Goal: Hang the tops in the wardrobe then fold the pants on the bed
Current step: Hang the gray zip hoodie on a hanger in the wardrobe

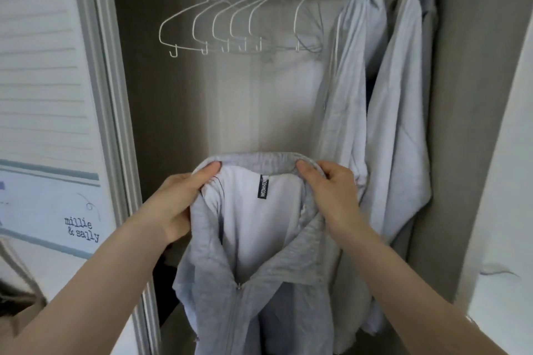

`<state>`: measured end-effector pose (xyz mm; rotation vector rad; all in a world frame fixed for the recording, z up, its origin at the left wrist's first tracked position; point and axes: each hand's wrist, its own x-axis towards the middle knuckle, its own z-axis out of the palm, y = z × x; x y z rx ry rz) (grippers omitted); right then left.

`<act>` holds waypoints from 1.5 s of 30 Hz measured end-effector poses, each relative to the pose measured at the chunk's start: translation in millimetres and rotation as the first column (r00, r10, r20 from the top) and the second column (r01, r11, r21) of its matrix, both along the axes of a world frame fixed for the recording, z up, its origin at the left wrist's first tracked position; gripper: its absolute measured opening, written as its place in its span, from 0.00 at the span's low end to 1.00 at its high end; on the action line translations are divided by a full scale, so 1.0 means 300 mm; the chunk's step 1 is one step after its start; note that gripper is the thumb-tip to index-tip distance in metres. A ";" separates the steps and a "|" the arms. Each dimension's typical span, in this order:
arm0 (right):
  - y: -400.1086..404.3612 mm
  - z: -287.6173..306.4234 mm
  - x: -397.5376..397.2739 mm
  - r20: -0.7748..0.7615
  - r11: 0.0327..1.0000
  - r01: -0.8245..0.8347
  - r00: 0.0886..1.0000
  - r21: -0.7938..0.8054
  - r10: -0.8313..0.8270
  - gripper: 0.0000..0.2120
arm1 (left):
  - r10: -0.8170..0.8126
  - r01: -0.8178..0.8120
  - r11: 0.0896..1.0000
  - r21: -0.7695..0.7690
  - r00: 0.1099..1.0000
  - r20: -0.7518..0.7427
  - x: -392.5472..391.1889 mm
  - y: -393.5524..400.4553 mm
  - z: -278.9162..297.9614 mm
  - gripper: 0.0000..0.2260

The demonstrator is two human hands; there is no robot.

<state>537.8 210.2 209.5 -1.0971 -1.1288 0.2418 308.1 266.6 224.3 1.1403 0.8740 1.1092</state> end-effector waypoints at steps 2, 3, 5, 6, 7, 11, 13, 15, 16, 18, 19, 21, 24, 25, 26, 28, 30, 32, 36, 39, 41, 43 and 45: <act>0.061 0.015 -0.006 0.086 0.999 -0.012 0.996 0.041 0.008 0.22 | 0.041 -0.041 0.999 -0.006 0.999 0.014 0.013 0.054 0.027 0.21; 0.092 0.019 -0.010 0.152 0.999 -0.015 0.988 0.052 0.007 0.22 | 0.059 -0.059 0.998 -0.010 0.998 0.022 0.016 0.081 0.039 0.21; 0.145 0.025 -0.014 0.311 0.999 0.037 0.949 0.040 -0.047 0.23 | 0.076 -0.075 0.997 -0.017 0.995 0.060 0.015 0.121 0.060 0.21; 0.168 0.029 -0.012 0.393 0.996 0.083 0.916 0.017 -0.083 0.23 | 0.085 -0.084 0.996 -0.022 0.993 0.082 0.014 0.140 0.070 0.20; 0.189 0.038 -0.006 0.464 0.991 0.130 0.879 -0.016 -0.108 0.24 | 0.099 -0.097 0.995 -0.025 0.991 0.093 0.011 0.161 0.080 0.20; 0.221 0.101 0.014 0.638 0.984 0.156 0.768 -0.085 -0.067 0.20 | 0.168 -0.169 0.986 -0.005 0.980 0.106 0.021 0.226 0.122 0.19; 0.208 0.171 0.004 0.656 0.991 0.134 0.748 0.002 -0.102 0.10 | 0.184 -0.188 0.982 0.018 0.976 0.117 0.034 0.254 0.145 0.17; 0.197 0.272 -0.014 0.622 0.976 0.157 0.752 0.153 -0.219 0.04 | 0.176 -0.182 0.983 0.029 0.974 0.141 0.051 0.278 0.170 0.15; 0.192 0.332 -0.021 0.601 0.959 0.175 0.750 0.222 -0.276 0.05 | 0.165 -0.172 0.985 0.033 0.975 0.146 0.061 0.289 0.183 0.15; 0.181 0.458 -0.027 0.560 0.929 0.209 0.750 0.305 -0.352 0.06 | 0.145 -0.154 0.987 0.051 0.979 0.142 0.086 0.305 0.203 0.14; 0.180 0.521 -0.026 0.533 0.913 0.230 0.753 0.337 -0.386 0.07 | 0.135 -0.145 0.987 0.067 0.982 0.131 0.096 0.315 0.212 0.14; 0.178 0.627 -0.016 0.472 0.889 0.259 0.773 0.377 -0.425 0.07 | 0.122 -0.131 0.987 0.095 0.987 0.102 0.119 0.325 0.215 0.16; 0.208 0.761 0.001 0.382 0.858 0.315 0.795 0.405 -0.472 0.08 | 0.097 -0.106 0.988 0.116 0.992 0.081 0.133 0.342 0.217 0.15; 0.228 0.802 0.011 0.359 0.853 0.348 0.796 0.389 -0.488 0.07 | 0.097 -0.106 0.987 0.123 0.992 0.079 0.136 0.348 0.213 0.15; 0.255 0.845 0.024 0.344 0.845 0.397 0.785 0.358 -0.515 0.07 | 0.101 -0.110 0.985 0.135 0.992 0.073 0.137 0.354 0.211 0.15; 0.317 0.923 0.054 0.336 0.828 0.505 0.758 0.243 -0.560 0.13 | 0.105 -0.112 0.980 0.165 0.993 0.055 0.145 0.359 0.197 0.15; 0.373 0.982 0.073 0.340 0.841 0.536 0.780 0.073 -0.526 0.21 | 0.090 -0.094 0.980 0.177 0.995 0.033 0.151 0.361 0.174 0.13; 0.413 1.018 0.085 0.316 0.877 0.473 0.847 -0.083 -0.427 0.26 | 0.073 -0.076 0.983 0.168 0.997 0.022 0.153 0.360 0.154 0.12; 0.446 1.032 0.090 0.082 0.902 0.128 0.991 -0.412 -0.103 0.23 | 0.092 -0.093 0.983 0.157 0.996 0.015 0.143 0.374 0.137 0.12; 0.488 1.036 0.090 0.035 0.879 0.076 0.997 -0.470 -0.068 0.11 | 0.103 -0.104 0.980 0.169 0.995 0.014 0.137 0.385 0.133 0.12; 0.500 1.036 0.077 0.003 0.899 0.063 0.998 -0.434 -0.069 0.10 | 0.108 -0.109 0.980 0.169 0.994 0.016 0.133 0.393 0.133 0.13; 0.501 1.030 0.063 -0.028 0.924 0.031 0.999 -0.381 -0.046 0.18 | 0.105 -0.106 0.980 0.171 0.994 0.015 0.128 0.399 0.131 0.12; 0.510 1.029 0.063 -0.063 0.958 0.024 0.997 -0.285 -0.043 0.21 | 0.097 -0.098 0.980 0.171 0.995 0.013 0.122 0.402 0.127 0.12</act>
